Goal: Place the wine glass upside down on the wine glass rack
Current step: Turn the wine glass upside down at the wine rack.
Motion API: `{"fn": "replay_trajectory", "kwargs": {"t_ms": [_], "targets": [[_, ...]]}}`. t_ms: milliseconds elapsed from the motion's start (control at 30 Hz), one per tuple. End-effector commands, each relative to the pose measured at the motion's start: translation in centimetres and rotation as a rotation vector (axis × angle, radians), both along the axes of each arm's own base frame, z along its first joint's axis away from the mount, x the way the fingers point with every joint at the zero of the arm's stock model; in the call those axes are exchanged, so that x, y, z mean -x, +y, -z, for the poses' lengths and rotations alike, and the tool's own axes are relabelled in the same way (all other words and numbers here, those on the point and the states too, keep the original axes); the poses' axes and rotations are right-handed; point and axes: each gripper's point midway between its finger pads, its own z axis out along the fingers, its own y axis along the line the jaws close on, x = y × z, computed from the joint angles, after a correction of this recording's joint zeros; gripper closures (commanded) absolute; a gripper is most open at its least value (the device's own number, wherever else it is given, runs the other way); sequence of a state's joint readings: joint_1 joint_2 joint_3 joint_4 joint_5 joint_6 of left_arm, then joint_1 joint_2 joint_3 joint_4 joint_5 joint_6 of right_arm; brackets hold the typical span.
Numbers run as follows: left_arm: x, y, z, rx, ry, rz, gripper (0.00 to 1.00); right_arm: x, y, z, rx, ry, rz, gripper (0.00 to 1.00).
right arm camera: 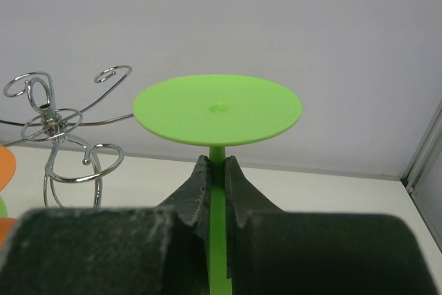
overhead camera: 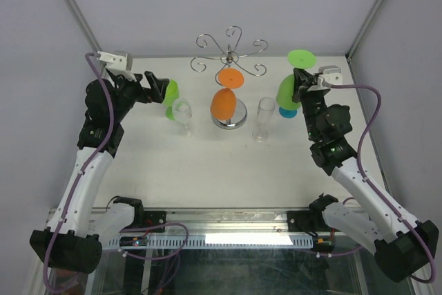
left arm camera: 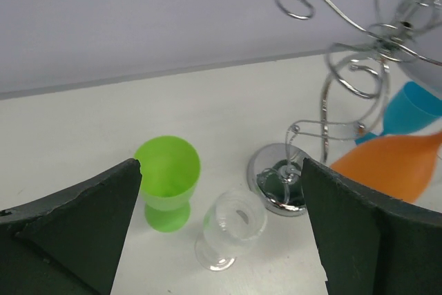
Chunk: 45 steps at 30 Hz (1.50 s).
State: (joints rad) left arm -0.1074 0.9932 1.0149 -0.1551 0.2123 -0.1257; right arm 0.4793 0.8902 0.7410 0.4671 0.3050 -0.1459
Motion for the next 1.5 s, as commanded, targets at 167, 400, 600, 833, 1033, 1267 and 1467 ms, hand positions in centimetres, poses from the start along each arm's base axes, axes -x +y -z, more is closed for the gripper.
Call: {"fn": "replay_trajectory", "kwargs": {"t_ms": [167,400,600,833,1033,1267,1467], "targets": [[7.7,-9.7,-1.4,-0.016,-0.117,0.237,0.01,3.4,-2.6,-5.2,-0.139,-0.035,0.029,1.00],[15.1,-20.3,1.8,-0.037,-0.100,0.399,0.01,4.7,-3.5,-5.9,-0.155,-0.044,0.036,1.00],[16.7,-25.8,3.5,0.064,-0.125,0.517,0.01,5.7,-3.9,-6.0,-0.156,-0.039,0.032,1.00],[15.2,-30.3,6.8,0.130,-0.149,0.507,0.01,7.0,-4.5,-6.3,-0.170,-0.042,0.027,1.00],[12.4,-33.8,10.9,0.050,-0.143,0.450,0.01,7.6,-4.8,-6.2,-0.165,-0.039,0.026,1.00],[8.9,-36.1,13.2,0.021,-0.135,0.415,0.01,8.2,-4.9,-6.3,-0.165,-0.041,0.017,1.00],[6.3,-36.8,14.3,-0.009,-0.132,0.361,0.01,8.2,-4.6,-6.1,-0.163,-0.036,0.002,1.00]]}}
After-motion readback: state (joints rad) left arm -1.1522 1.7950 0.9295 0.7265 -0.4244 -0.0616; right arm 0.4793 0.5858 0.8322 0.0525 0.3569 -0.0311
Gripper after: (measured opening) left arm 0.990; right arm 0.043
